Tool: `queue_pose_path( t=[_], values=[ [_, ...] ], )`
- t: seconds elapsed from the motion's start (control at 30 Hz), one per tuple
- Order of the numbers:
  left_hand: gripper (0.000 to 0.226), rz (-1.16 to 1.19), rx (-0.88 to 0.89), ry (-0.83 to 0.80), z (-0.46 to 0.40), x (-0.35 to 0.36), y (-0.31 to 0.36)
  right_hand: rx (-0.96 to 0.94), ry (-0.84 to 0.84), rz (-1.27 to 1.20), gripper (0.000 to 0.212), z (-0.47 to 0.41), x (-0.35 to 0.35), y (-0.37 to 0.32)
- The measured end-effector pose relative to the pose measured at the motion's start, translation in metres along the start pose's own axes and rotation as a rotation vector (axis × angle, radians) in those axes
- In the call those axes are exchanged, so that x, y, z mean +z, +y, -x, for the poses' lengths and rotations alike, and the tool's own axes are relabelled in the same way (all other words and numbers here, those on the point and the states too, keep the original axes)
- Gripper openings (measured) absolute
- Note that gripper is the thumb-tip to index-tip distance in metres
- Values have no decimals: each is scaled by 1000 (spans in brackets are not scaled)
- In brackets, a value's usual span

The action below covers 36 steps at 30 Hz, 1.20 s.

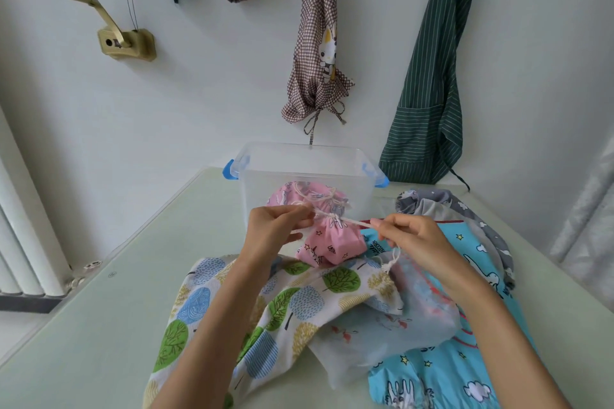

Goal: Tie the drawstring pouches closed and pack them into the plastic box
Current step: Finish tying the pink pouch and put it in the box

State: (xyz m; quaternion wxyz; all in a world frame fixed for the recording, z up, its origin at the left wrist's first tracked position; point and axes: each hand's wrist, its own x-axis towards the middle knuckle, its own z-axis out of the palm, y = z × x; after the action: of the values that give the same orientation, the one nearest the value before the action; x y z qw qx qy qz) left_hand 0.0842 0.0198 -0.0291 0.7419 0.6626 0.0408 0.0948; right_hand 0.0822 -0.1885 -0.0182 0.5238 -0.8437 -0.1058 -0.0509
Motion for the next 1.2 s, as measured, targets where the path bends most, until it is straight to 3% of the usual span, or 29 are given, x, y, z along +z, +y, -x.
queue_pose_path(
  t=[0.27, 0.47, 0.57, 0.7, 0.97, 1.03, 1.2],
  values=[
    [10, -2, 63, -41, 0, -2, -3, 104, -131, 168, 28, -1, 2, -4],
    [21, 51, 100, -303, 7, 7, 11, 144, -267, 193, 31, 6, -5, -13],
    [22, 24, 110, -346, 9, 9, 17, 153, -286, 215, 33, 8, -8, -16],
    [23, 111, -3, -416, 7, 10, 18, 104, -295, 175, 35, 16, -16, -32],
    [18, 109, -198, -581, 17, 15, 24, 30, -153, -2, 39, 23, -32, -45],
    [20, 21, -189, -582, 17, 14, 23, 45, -152, 24, 39, 23, -32, -44],
    [26, -544, -75, -660, 23, 22, 21, 76, -120, 44, 42, 20, -25, -39]
  ],
)
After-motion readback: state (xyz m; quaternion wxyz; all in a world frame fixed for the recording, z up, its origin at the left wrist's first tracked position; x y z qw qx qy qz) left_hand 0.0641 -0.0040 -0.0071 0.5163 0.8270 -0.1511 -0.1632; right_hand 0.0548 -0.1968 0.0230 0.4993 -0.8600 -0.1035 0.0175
